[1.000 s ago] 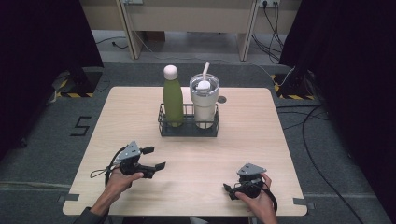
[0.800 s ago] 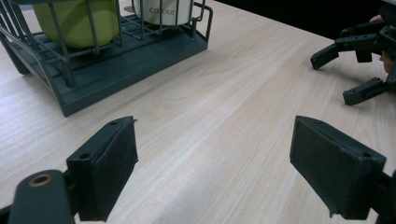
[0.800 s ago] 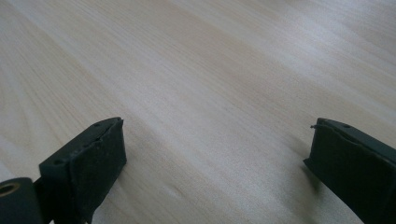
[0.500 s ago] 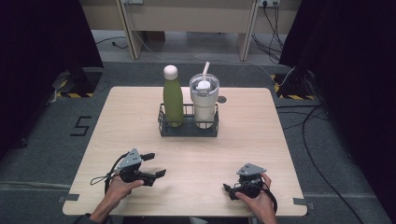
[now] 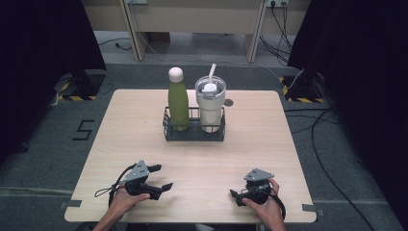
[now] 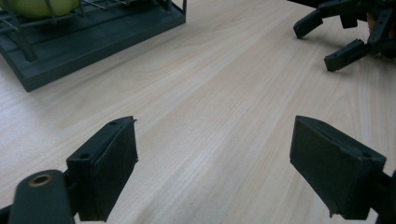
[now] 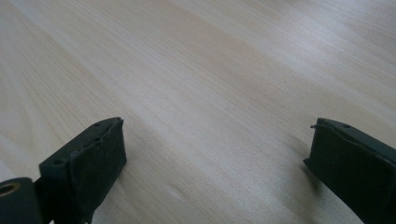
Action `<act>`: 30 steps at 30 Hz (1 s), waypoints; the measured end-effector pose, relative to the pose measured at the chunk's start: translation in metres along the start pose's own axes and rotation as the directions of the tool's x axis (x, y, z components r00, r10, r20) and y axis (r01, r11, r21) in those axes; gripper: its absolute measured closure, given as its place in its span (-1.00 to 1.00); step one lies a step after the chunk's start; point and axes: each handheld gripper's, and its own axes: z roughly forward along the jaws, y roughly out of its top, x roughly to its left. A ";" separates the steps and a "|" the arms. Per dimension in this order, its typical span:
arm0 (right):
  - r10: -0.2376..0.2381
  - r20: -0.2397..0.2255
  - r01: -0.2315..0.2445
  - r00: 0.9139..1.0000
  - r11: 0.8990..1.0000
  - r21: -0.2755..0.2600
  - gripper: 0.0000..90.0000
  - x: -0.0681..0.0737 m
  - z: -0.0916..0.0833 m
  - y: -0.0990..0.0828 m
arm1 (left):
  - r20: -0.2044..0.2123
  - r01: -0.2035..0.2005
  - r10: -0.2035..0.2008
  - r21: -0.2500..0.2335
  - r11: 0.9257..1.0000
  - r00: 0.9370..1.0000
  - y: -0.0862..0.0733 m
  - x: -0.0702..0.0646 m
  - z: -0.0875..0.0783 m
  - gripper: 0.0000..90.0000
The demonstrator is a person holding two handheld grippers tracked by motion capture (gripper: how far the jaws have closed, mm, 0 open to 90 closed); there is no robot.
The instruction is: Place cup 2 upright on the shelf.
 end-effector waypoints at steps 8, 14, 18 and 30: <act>-0.003 0.000 0.003 1.000 1.000 -0.001 -0.90 0.000 0.000 0.000 | -0.001 -0.014 0.014 0.026 1.000 1.000 -0.007 -0.008 0.000 -0.68; -0.005 -0.002 0.005 1.000 1.000 0.000 -0.90 0.000 0.000 0.000 | -0.015 -0.038 0.039 0.061 0.997 0.999 -0.010 -0.012 -0.001 -0.68; -0.008 -0.002 0.008 1.000 1.000 -0.001 -0.90 0.000 0.000 0.000 | -0.011 -0.048 0.049 0.085 0.995 0.999 -0.012 -0.015 -0.002 -0.68; -0.005 -0.001 0.005 1.000 1.000 0.000 -0.90 0.000 0.000 0.000 | -0.009 -0.069 0.072 0.209 0.975 0.997 -0.015 -0.021 -0.002 -0.67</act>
